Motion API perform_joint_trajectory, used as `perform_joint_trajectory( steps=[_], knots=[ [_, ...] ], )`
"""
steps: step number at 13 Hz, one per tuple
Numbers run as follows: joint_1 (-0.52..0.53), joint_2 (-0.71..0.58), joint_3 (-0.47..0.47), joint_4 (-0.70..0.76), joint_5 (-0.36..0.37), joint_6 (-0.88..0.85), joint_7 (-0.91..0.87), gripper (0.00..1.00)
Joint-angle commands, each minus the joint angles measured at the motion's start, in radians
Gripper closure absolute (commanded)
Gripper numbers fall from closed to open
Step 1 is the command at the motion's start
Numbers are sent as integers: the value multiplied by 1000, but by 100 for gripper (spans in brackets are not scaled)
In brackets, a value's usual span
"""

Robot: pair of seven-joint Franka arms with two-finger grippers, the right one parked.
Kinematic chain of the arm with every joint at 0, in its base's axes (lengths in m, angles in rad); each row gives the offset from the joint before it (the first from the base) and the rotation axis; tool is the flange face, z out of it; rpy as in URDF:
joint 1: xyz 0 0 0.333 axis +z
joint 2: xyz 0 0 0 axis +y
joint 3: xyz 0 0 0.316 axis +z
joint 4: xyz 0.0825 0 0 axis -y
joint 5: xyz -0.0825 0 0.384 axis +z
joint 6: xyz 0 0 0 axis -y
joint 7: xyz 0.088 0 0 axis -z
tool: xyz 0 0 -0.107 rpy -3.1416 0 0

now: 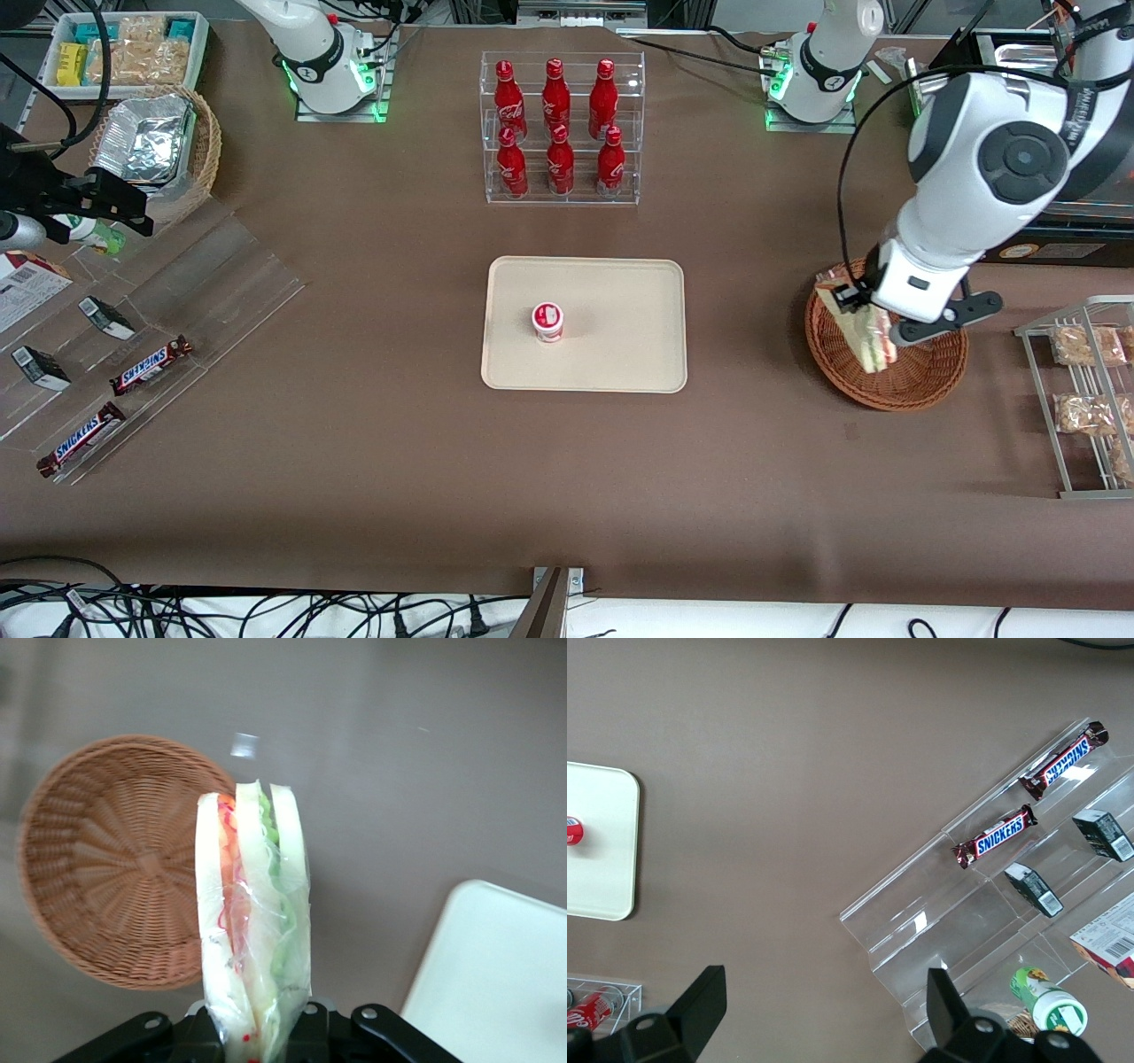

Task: Place sandwich from basket to tray
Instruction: 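Close the left gripper on the sandwich and lift it, then carry the held sandwich over to the cream tray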

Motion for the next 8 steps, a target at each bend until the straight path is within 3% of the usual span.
perform_joint_trajectory(
  steps=[1, 5, 8],
  knots=[
    [0, 16, -69, 37, -26, -28, 41, 89],
    [-2, 69, -189, 63, -11, -19, 44, 86],
    [-63, 124, -203, 107, -6, -14, 43, 79]
  ],
)
